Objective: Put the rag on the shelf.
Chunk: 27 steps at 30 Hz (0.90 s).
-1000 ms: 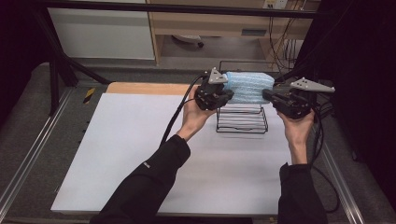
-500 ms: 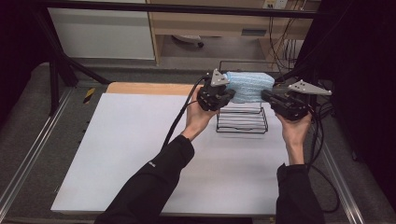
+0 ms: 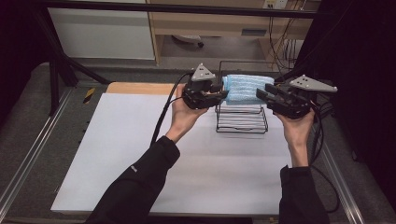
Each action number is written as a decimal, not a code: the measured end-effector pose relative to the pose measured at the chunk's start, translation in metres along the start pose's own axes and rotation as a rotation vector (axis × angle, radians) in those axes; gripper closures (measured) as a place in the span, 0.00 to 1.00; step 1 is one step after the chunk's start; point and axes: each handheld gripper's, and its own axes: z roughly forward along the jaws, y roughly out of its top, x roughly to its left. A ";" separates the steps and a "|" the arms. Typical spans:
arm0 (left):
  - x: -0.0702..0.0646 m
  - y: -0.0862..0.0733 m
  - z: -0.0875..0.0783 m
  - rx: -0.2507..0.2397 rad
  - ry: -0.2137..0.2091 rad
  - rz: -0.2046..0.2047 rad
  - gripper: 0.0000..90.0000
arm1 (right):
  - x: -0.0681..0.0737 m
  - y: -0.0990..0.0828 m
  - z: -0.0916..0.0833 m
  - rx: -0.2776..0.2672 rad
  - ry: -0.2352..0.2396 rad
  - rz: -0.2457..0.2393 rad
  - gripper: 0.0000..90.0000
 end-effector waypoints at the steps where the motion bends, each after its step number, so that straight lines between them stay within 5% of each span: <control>1: 0.001 0.000 -0.004 0.000 0.006 0.000 0.66 | 0.002 0.002 0.000 0.000 0.002 -0.001 0.58; 8: 0.016 -0.014 -0.037 0.016 0.023 -0.022 0.43 | 0.013 0.008 0.000 0.017 0.034 0.018 0.35; 16: 0.035 -0.059 -0.078 0.062 0.073 -0.048 0.24 | 0.037 0.000 0.003 0.037 0.075 0.001 0.10; 27: 0.056 -0.132 -0.126 0.103 0.136 -0.091 0.12 | 0.057 -0.032 0.002 0.060 0.139 -0.002 0.03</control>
